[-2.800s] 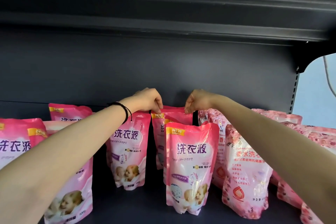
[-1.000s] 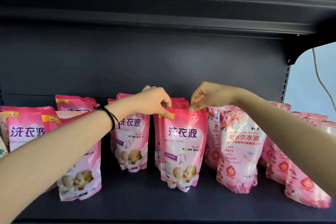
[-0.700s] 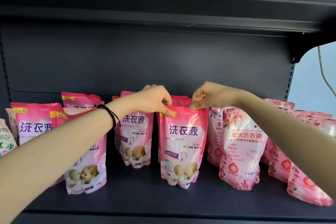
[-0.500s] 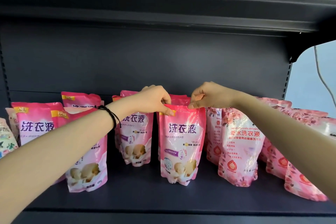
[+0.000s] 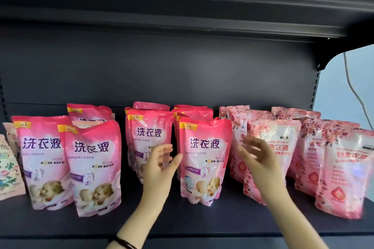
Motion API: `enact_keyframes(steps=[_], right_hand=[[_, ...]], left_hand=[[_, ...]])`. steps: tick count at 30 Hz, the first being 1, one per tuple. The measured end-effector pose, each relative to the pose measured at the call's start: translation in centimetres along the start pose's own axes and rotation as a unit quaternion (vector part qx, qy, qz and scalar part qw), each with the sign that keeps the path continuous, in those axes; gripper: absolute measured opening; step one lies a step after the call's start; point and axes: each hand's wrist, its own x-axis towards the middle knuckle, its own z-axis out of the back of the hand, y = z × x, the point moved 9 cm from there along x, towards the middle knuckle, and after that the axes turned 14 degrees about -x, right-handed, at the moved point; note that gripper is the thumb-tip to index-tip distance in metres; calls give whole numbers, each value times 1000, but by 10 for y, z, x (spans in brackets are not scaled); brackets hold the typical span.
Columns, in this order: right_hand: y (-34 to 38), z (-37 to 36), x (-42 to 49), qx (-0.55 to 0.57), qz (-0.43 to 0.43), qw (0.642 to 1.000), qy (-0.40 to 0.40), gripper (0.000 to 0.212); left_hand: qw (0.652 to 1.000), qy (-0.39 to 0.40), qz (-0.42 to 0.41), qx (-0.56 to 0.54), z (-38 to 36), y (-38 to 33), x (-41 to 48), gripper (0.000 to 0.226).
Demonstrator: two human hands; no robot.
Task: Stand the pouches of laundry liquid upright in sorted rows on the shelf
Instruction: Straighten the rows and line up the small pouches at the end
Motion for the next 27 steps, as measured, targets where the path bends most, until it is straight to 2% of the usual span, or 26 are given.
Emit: enact_keyframes(steps=[5, 8, 11, 21, 24, 27], right_hand=[[-51, -39, -29, 34, -77, 995, 55, 18], [-62, -53, -38, 71, -127, 984, 100, 19], [-63, -57, -40, 83, -145, 980, 108, 21], [-75, -52, -27, 61, -144, 985, 78, 22], [-78, -48, -25, 6, -116, 990, 82, 22], [-63, -41, -21, -112, -58, 987, 105, 21]], left_hand=[[985, 6, 141, -102, -12, 51, -14, 20], [976, -16, 175, -132, -12, 66, -18, 18], [967, -41, 192, -162, -10, 75, -18, 20], [973, -58, 175, -141, -12, 73, -15, 12], [983, -35, 148, -106, -15, 67, -15, 7], [993, -4, 109, -44, -13, 54, -11, 7]])
